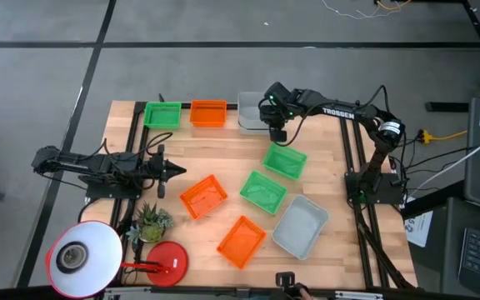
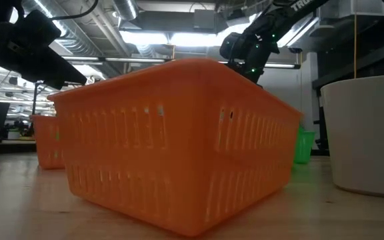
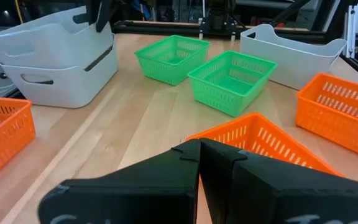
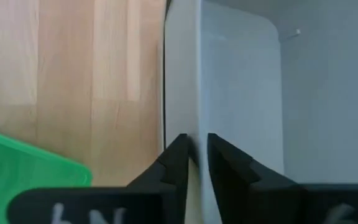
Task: Stack baskets by color
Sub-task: Stack the middle gray bin on the top gray bin, then stack the bottom gray bin on the top gray bins
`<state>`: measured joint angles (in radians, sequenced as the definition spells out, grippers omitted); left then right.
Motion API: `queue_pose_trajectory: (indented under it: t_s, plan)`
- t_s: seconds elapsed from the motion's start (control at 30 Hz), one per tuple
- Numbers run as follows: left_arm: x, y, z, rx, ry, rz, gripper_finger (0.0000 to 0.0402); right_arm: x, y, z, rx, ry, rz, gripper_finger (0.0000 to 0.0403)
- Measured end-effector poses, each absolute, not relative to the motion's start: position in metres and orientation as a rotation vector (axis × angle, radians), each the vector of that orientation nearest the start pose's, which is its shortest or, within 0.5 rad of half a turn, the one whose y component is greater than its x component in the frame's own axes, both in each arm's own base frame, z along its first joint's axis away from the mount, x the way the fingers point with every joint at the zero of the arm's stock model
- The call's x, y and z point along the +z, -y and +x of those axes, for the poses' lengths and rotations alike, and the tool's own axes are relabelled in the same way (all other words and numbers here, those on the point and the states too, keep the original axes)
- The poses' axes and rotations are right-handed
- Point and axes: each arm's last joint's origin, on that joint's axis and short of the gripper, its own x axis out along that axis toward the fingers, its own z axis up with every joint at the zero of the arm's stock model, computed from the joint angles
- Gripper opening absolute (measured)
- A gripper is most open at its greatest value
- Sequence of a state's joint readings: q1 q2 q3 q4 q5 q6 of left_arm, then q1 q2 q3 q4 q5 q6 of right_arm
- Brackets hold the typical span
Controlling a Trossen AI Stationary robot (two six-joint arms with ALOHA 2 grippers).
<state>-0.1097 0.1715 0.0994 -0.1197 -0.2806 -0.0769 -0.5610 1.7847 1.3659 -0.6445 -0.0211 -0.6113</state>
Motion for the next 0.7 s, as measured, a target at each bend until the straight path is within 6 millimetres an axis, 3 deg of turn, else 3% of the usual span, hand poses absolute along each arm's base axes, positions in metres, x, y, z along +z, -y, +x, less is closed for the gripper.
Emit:
queue_pose_trajectory:
  t_s: [0.27,0.4,0.7]
  plan:
    - [0.172,0.003,0.103,0.177,-0.182,-0.04,0.0,0.233,0.196,0.315,-0.152,-1.13,-0.237,0.0111]
    - [0.172,0.003,0.103,0.177,-0.182,-0.041,0.0,0.248,0.187,0.32,-0.149,-1.15,-0.197,0.0126]
    - [0.172,0.003,0.103,0.177,-0.182,-0.039,0.0,0.295,0.126,0.306,0.085,-1.433,0.169,0.0131]
